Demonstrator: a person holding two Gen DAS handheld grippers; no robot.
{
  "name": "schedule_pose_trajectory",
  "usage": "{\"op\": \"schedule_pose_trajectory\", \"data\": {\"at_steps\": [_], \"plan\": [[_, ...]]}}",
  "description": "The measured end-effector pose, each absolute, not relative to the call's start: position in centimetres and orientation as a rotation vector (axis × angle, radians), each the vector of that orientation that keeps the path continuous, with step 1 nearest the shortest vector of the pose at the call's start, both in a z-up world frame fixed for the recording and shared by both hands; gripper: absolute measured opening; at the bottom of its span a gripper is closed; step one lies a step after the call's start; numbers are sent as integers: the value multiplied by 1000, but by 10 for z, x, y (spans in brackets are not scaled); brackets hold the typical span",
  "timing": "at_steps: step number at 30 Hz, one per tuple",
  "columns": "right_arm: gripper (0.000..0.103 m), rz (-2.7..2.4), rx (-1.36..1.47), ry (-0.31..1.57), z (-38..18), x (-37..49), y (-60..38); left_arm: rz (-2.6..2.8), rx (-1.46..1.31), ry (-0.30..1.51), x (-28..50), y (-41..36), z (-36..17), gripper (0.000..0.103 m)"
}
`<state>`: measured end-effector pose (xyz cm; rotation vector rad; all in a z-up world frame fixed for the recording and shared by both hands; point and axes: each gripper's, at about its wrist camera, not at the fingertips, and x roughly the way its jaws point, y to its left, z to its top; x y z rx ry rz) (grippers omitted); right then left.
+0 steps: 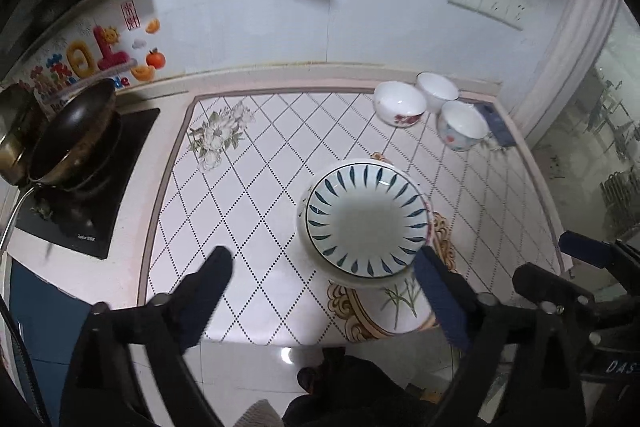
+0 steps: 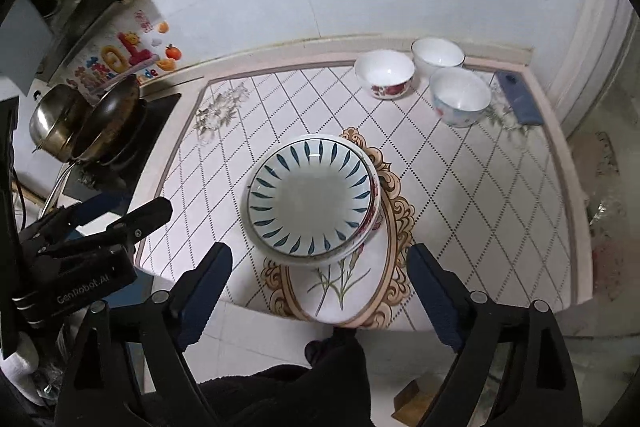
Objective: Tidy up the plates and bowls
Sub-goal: 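Lower the plate stack onto the flower mat and open both tools, then move both tools toward the bowls beside the wall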
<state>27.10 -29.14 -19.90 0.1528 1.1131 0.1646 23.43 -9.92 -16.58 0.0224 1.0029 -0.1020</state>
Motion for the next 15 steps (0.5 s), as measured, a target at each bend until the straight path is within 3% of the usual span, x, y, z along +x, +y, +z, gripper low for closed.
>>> {"op": "schedule_pose_trajectory", "data": {"at_steps": [15], "plan": [[98, 124, 126, 999, -132, 178, -292, -105, -25, 934, 175, -95, -126, 99]]}}
